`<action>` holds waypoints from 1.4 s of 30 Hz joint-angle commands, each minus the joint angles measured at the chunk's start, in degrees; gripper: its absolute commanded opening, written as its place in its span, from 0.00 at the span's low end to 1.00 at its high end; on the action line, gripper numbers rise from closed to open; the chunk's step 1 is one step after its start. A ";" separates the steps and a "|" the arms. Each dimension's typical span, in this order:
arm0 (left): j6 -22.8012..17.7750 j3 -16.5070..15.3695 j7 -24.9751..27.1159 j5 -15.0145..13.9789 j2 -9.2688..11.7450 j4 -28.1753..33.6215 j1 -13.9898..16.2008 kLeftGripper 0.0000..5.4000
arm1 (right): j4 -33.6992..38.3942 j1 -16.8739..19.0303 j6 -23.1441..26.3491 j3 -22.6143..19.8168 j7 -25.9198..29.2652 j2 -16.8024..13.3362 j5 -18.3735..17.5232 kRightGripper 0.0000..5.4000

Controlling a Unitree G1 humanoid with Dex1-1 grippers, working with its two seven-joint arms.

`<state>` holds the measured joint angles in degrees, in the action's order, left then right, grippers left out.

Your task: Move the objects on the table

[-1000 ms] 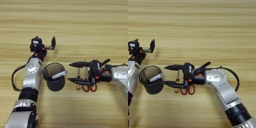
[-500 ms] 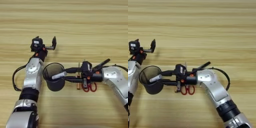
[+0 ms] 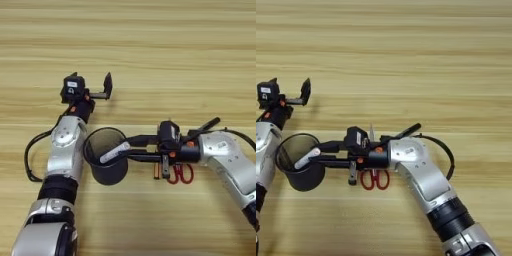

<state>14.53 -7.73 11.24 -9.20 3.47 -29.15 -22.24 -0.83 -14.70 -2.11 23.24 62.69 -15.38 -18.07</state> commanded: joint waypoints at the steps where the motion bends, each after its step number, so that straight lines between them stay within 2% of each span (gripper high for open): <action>1: 0.45 0.28 -0.33 0.36 -0.06 0.44 -0.67 1.00 | -0.26 -1.19 -0.57 -0.92 -0.36 0.50 0.40 0.14; 18: 0.73 0.15 -0.20 0.32 0.05 -0.36 -1.01 1.00 | 1.67 -2.42 0.63 -5.83 -1.12 0.49 -2.45 0.14; 24: 0.75 0.14 -0.17 0.32 0.09 -0.48 -1.08 1.00 | 3.76 -3.18 2.28 -9.24 -1.48 -0.20 -5.64 0.14; 32: 1.11 0.62 -0.09 0.88 0.04 -1.53 -1.48 1.00 | 9.54 -3.43 7.41 -13.83 -1.68 -0.94 -12.77 0.14; 42: 1.57 0.59 0.06 0.82 0.24 -2.02 -1.40 1.00 | 12.44 -3.52 9.85 -17.69 -2.46 -2.17 -16.56 0.14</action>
<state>15.68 -7.48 11.34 -8.94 3.47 -30.68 -22.49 10.55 -17.08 6.98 6.94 60.39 -16.83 -33.21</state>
